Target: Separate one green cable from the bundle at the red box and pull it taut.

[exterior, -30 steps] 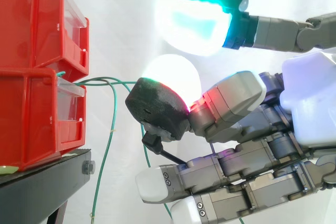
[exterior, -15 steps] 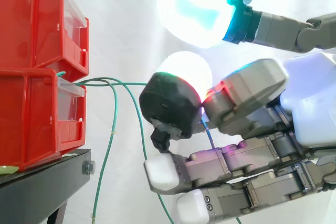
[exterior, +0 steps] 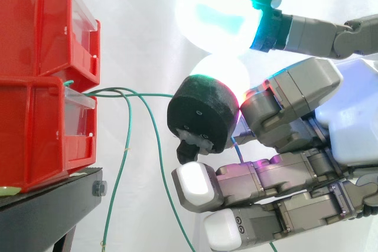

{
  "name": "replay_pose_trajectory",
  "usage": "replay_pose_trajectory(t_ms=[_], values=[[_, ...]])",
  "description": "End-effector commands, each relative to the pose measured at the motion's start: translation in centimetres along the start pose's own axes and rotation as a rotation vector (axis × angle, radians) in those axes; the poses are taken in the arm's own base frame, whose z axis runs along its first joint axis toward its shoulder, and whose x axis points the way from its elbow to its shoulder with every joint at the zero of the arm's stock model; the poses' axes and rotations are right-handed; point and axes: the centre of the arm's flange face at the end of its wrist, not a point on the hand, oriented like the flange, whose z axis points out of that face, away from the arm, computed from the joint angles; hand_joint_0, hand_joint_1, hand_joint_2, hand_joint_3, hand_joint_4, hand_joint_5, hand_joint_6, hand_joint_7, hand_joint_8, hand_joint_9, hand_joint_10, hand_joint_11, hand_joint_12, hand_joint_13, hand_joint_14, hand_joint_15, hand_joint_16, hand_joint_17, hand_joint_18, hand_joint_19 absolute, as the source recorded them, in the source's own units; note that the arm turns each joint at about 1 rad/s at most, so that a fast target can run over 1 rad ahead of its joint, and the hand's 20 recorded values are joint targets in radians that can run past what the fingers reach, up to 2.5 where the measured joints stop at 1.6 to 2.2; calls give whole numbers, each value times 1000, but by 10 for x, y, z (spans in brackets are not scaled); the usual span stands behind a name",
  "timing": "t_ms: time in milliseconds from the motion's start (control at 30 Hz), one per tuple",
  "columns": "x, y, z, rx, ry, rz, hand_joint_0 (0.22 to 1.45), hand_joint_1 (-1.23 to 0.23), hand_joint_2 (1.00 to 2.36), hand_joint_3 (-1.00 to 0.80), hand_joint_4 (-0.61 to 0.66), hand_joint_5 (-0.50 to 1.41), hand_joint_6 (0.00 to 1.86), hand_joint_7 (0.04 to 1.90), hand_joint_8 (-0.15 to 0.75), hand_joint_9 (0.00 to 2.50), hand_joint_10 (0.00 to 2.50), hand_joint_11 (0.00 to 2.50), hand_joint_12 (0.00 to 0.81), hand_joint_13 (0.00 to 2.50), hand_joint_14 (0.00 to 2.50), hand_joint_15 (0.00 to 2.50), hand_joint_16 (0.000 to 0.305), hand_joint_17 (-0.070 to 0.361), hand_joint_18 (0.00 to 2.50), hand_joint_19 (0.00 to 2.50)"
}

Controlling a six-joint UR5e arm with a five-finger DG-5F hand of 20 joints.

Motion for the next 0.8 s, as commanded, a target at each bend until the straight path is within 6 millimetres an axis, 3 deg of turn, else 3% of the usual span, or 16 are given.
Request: replay_pose_trajectory(t_ms=[0, 200, 400, 567, 733, 767], values=[[0, 0, 0, -1, 0, 0, 578, -718, 1016, -274, 328, -110, 896, 1453, 267, 1315, 296, 1666, 301, 767, 25, 915, 49, 110, 409, 851], [1, 0, 0, -2, 2, 0, 577, -789, 1010, -49, 311, -111, 895, 1420, 357, 1311, 472, 1495, 370, 813, 22, 891, 63, 142, 505, 790], [0, 0, 0, -3, 0, 0, 574, -803, 1003, 56, 285, -128, 898, 1405, 389, 1277, 491, 1462, 398, 803, 19, 880, 71, 159, 513, 758], [0, 0, 0, -2, 0, -1, 521, -778, 1167, 60, 345, -154, 901, 1339, 424, 1206, 565, 1414, 415, 795, 19, 861, 77, 173, 519, 730], [0, 0, 0, 0, -1, -3, 501, -758, 1202, 64, 366, -165, 898, 1315, 444, 1168, 591, 1391, 426, 783, 16, 863, 79, 178, 512, 719], [0, 0, 0, 0, -1, -3, 490, -754, 1263, 55, 370, -167, 898, 1303, 445, 1160, 594, 1377, 426, 780, 18, 859, 80, 179, 514, 710]])
